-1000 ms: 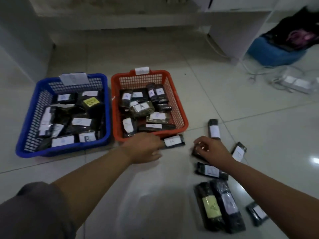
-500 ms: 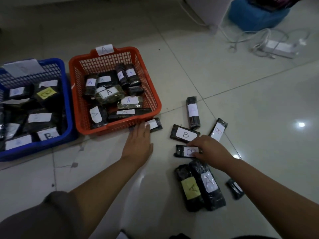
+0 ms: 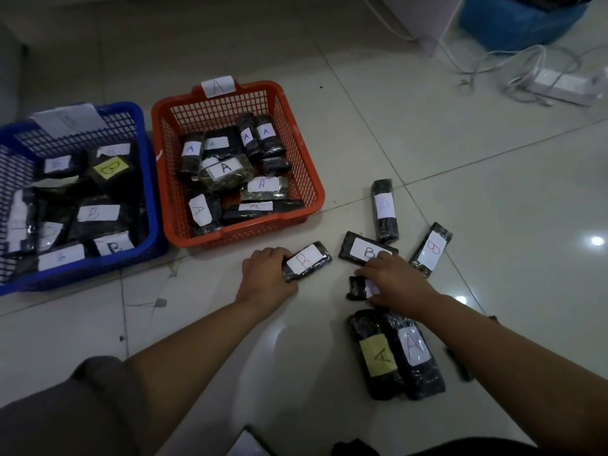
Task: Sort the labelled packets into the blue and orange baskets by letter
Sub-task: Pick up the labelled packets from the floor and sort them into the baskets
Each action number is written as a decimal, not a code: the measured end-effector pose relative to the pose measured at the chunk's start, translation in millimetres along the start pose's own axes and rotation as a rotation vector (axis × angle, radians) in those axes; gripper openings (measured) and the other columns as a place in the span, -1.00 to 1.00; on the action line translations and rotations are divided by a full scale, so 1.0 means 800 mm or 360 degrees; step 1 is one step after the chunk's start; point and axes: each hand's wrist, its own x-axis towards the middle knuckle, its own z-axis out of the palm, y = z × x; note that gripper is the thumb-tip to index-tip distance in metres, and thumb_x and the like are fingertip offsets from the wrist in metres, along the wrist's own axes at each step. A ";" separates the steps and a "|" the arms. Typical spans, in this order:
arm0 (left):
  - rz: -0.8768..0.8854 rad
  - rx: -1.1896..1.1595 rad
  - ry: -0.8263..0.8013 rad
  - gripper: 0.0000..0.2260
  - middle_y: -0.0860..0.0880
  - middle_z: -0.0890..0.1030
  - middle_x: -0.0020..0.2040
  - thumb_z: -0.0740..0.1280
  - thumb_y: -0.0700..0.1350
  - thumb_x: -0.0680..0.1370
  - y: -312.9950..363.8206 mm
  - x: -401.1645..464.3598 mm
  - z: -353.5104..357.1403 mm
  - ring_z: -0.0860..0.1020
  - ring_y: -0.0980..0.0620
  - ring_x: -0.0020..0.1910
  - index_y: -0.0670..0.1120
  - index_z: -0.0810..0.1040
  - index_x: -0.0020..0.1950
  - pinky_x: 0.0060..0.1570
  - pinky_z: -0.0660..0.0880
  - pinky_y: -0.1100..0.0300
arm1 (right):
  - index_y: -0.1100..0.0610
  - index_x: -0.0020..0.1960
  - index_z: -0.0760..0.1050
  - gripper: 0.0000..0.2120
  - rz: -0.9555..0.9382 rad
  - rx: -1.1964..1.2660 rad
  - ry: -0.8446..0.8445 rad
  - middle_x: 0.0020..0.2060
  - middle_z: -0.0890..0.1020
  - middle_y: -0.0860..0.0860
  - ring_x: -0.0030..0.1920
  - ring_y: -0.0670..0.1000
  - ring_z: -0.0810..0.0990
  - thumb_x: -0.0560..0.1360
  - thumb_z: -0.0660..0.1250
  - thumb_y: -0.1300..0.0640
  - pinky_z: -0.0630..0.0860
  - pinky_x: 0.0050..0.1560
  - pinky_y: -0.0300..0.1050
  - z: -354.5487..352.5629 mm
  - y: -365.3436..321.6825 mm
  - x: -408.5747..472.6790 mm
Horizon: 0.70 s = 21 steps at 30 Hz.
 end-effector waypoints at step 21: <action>-0.0442 -0.0480 0.0248 -0.55 -0.02 0.60 0.12 0.52 -0.21 0.33 -0.259 0.004 -0.364 0.56 0.06 0.04 -0.04 0.53 0.19 -0.02 0.47 0.24 | 0.20 0.25 0.47 -0.68 0.0345 0.2304 0.0283 -0.07 0.65 0.13 -0.12 0.07 0.63 0.53 0.24 0.37 0.58 -0.08 -0.05 -0.210 -0.272 0.297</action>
